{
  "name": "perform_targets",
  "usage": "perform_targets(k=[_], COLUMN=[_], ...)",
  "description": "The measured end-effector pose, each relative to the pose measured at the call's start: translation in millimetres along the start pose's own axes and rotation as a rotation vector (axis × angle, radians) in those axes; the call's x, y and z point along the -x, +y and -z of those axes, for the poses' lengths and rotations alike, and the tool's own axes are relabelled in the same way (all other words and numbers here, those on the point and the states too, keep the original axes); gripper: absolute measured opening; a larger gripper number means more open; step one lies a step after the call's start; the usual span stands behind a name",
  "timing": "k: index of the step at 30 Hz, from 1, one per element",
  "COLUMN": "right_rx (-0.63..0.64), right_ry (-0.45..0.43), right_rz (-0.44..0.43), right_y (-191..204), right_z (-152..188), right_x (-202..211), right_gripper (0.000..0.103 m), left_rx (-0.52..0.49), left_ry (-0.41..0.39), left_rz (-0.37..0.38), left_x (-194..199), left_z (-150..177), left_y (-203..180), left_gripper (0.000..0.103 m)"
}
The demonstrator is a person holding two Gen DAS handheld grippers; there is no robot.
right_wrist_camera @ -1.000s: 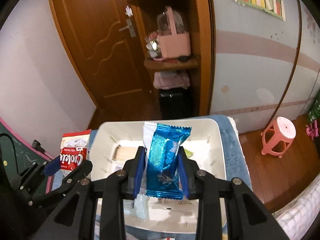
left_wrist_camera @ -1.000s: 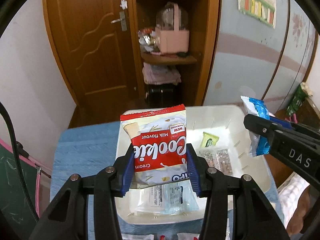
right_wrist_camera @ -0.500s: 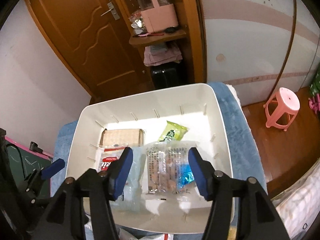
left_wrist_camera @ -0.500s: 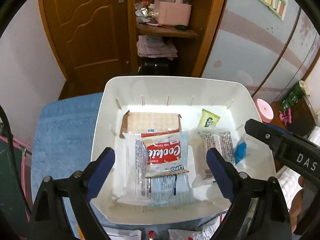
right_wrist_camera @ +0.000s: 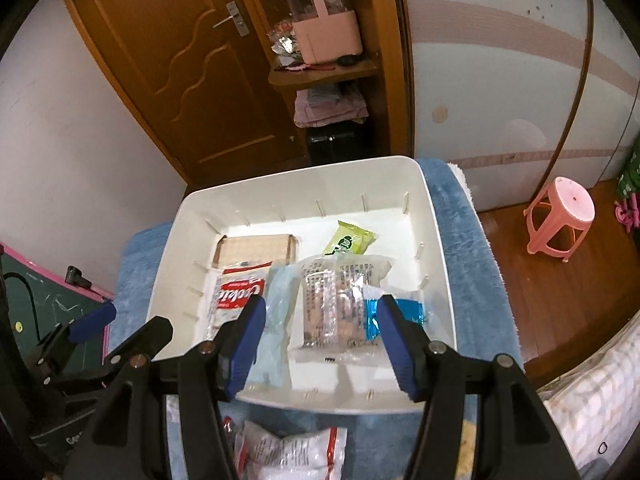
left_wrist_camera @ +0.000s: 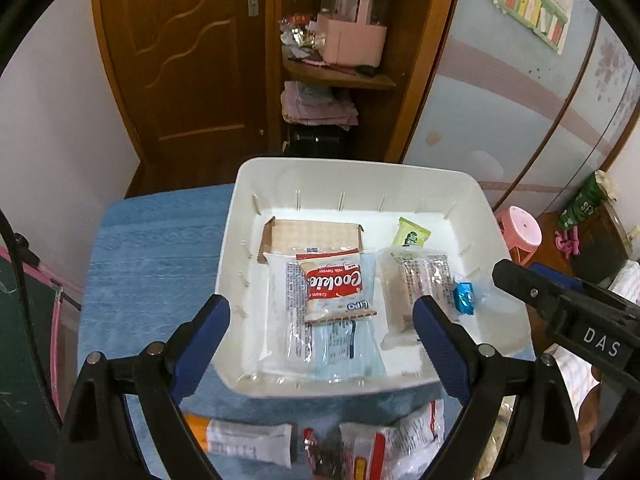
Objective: Organize snacks
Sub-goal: 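Withdraw both tools from the bin back over the remaining snacks, then grasp the orange-and-white bar with the left tool while the right grasps the red-striped bag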
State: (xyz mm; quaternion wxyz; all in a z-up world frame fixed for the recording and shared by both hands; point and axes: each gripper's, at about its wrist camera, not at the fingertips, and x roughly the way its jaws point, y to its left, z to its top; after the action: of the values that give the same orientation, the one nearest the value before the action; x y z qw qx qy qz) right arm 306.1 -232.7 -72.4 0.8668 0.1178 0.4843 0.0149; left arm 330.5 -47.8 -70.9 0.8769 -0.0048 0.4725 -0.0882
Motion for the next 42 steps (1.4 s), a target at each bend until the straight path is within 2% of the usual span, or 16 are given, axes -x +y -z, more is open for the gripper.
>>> perform_targets(k=[5,12,20,23,26,29,35,37,39,42], right_rx=[0.024,0.079,0.135,0.147,0.158,0.166,0.190,0.184,0.173,0.164], right_ry=[-0.030,-0.073,-0.074,-0.061,-0.038,-0.010,0.047,0.085,0.119,0.169], right_rz=[-0.011,-0.016,-0.033,-0.060,-0.081,-0.098,-0.114,-0.131,-0.152,-0.176], right_y=[10.0,24.5,38.0,41.3,42.4,43.0,50.6,51.0,51.7,56.5], right_z=[11.3,34.3,61.6,71.7,82.9,92.8,117.8,125.0,130.9,139.1], right_x=[34.5,84.7,114.4,116.2,111.2,100.9,64.2,47.1,31.8,6.3], right_gripper=[0.058,0.058,0.058,0.059,0.064,0.064,0.064,0.064,0.063,0.055], left_rx=[0.007,-0.040,-0.080,-0.131,-0.183,-0.219,-0.289,-0.322,-0.340,-0.349], left_ry=[-0.034,-0.103,-0.158,-0.171,-0.179,-0.165,-0.070,-0.039,-0.011,0.030], left_rz=[0.034,0.028,0.022,0.016,0.003,-0.003,0.007,-0.018,-0.036,-0.044], left_x=[38.3,96.1,136.7,144.9,147.5,143.9,112.8,97.0,81.8,60.4], left_z=[12.6,35.8,57.3,68.2,77.4,86.6,108.9,116.3,122.5,126.9], left_y=[3.5,8.1,15.9,16.2,15.5,17.2,25.8,28.9,34.8,45.3], left_gripper=[0.092,0.092,0.093,0.093,0.093,0.093,0.093,0.093,0.093,0.093])
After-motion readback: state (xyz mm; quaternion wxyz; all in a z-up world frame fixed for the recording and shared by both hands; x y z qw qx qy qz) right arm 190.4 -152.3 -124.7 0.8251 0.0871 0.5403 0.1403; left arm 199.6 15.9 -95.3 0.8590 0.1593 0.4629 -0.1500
